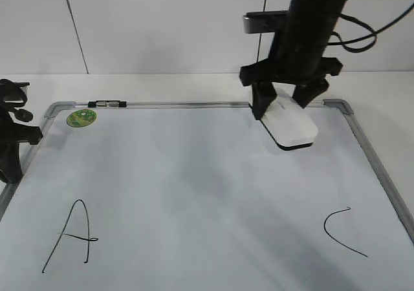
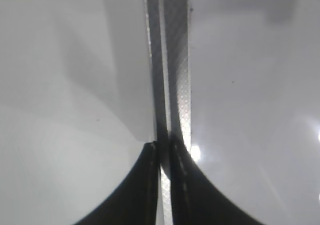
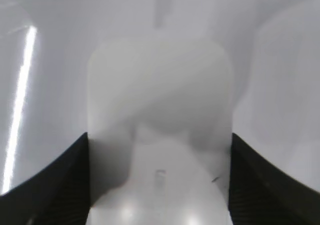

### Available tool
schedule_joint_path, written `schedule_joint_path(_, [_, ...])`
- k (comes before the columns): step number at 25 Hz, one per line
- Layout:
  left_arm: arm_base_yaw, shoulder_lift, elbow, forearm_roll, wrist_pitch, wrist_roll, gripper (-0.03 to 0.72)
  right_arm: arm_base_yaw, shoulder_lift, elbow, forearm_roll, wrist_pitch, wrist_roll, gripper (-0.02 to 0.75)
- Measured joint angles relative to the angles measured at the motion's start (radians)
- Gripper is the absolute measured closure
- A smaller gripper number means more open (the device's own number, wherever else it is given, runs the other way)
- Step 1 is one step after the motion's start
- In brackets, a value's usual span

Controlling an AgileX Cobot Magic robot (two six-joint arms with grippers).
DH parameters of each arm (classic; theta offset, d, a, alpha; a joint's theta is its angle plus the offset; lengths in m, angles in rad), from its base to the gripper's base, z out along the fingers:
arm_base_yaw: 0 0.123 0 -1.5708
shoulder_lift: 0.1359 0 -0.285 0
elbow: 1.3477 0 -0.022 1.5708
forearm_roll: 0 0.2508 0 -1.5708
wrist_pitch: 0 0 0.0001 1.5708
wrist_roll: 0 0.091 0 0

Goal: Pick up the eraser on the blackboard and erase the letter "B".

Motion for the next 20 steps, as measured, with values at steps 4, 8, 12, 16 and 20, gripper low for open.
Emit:
schedule_joint_path(4, [0.000, 0.000, 0.000, 0.000, 0.000, 0.000, 0.669, -0.084, -0.073, 0.123, 0.015, -0.004, -0.002, 0.209])
schedule_joint_path(8, [0.000, 0.000, 0.000, 0.000, 0.001, 0.000, 0.669, -0.165, -0.135, 0.266, 0.032, -0.008, -0.018, 0.209])
schedule_joint_path(12, [0.000, 0.000, 0.000, 0.000, 0.001, 0.000, 0.669, -0.227, -0.177, 0.386, 0.065, -0.032, -0.056, 0.209])
schedule_joint_path(16, [0.000, 0.000, 0.000, 0.000, 0.002, 0.000, 0.669, -0.268, -0.184, 0.483, 0.094, -0.104, -0.106, 0.209])
schedule_joint_path(20, [0.000, 0.000, 0.000, -0.001, 0.004, 0.000, 0.669, -0.297, -0.184, 0.516, 0.105, -0.142, -0.143, 0.209])
